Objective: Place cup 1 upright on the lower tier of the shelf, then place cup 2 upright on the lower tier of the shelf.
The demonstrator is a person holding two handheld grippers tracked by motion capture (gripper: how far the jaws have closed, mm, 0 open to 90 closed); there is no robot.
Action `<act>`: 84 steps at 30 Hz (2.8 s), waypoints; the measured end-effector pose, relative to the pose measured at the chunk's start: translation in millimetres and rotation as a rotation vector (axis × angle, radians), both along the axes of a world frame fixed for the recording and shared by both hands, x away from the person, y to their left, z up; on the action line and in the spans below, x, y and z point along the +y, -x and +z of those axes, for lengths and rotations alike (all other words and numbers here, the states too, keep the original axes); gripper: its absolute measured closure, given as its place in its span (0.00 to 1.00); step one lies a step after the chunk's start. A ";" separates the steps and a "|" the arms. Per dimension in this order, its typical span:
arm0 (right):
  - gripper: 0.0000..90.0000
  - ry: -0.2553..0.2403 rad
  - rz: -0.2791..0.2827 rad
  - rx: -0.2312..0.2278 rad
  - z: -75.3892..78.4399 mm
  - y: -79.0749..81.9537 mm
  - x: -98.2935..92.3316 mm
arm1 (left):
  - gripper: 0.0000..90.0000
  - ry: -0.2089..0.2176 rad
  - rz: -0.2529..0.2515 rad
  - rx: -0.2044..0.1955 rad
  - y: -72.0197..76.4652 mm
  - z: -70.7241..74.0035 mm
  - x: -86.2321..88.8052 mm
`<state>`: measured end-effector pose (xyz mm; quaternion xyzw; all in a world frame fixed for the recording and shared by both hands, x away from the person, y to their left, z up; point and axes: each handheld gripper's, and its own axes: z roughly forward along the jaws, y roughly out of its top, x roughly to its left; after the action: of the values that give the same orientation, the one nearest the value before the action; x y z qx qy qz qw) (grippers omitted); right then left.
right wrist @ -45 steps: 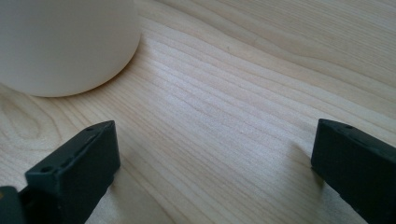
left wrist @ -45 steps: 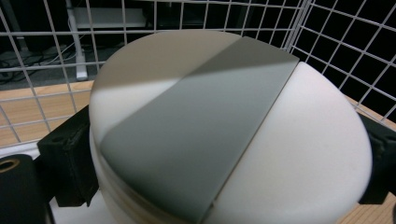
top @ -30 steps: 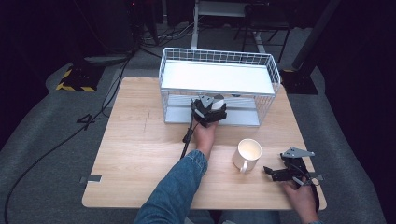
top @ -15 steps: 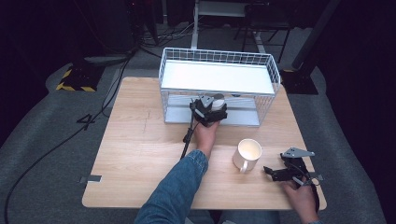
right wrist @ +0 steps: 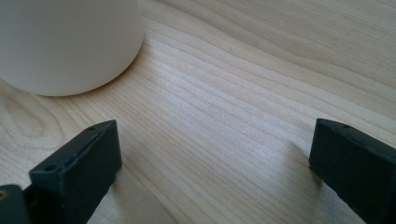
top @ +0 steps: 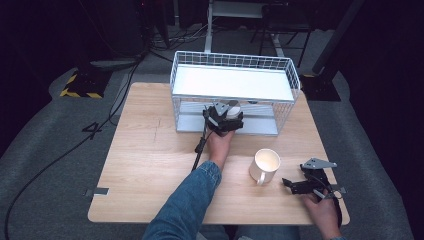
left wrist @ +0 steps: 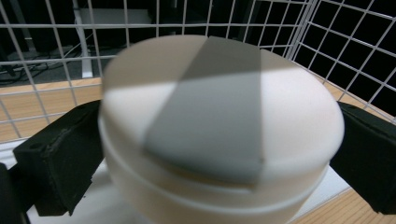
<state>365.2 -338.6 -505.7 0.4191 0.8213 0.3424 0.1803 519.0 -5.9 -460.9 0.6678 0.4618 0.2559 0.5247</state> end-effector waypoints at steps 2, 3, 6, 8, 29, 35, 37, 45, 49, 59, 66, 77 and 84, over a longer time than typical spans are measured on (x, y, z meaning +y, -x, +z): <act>0.02 0.000 0.000 0.000 0.0 0.0 0.0 | 0.00 0.005 -0.004 -0.003 1.5 1.6 2.0; 0.02 0.000 0.000 0.000 0.0 0.0 0.0 | 0.00 0.003 -0.006 0.000 3.3 3.2 4.0; 0.02 0.000 0.000 0.000 0.0 0.0 0.0 | 0.00 0.003 -0.011 0.006 6.5 5.8 8.0; 0.02 0.000 0.000 0.000 0.0 0.0 0.0 | 0.00 -0.002 -0.018 0.014 8.5 7.1 11.0; 0.02 0.000 0.001 0.000 0.0 -0.3 -0.1 | 0.00 0.007 -0.095 -0.018 47.8 38.4 50.6; 0.02 0.000 0.001 0.000 0.1 -0.3 -0.2 | 0.00 -0.029 -0.137 0.009 61.1 47.8 61.0; 0.02 0.000 0.001 0.001 0.1 -0.3 -0.2 | 0.00 -0.039 -0.153 0.012 68.0 51.3 66.5; 0.02 0.000 -0.003 0.002 0.1 0.0 -0.1 | 0.00 -0.075 -0.176 0.025 83.3 61.5 77.8; 0.03 -0.005 -0.026 0.003 0.2 2.3 0.5 | 0.00 -0.089 -0.191 0.023 91.9 65.5 80.6; 0.17 -0.014 0.009 -0.005 2.6 6.2 -1.2 | 0.00 -0.236 -0.198 0.033 132.5 65.6 106.5; 0.17 -0.030 0.054 -0.020 11.8 9.1 0.1 | 0.00 -0.245 -0.192 0.057 163.1 56.8 137.6; 0.17 -0.060 0.104 -0.049 28.1 9.7 -2.7 | 0.00 -0.259 -0.159 0.208 182.7 26.3 187.0; 0.15 -0.097 0.145 -0.054 31.7 9.8 2.0 | 0.00 -0.288 -0.171 0.294 185.9 -2.8 199.9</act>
<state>355.4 -336.6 -474.0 0.3575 0.8268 0.4050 0.1569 333.2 194.0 -463.7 0.8025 0.4339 0.1736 0.3708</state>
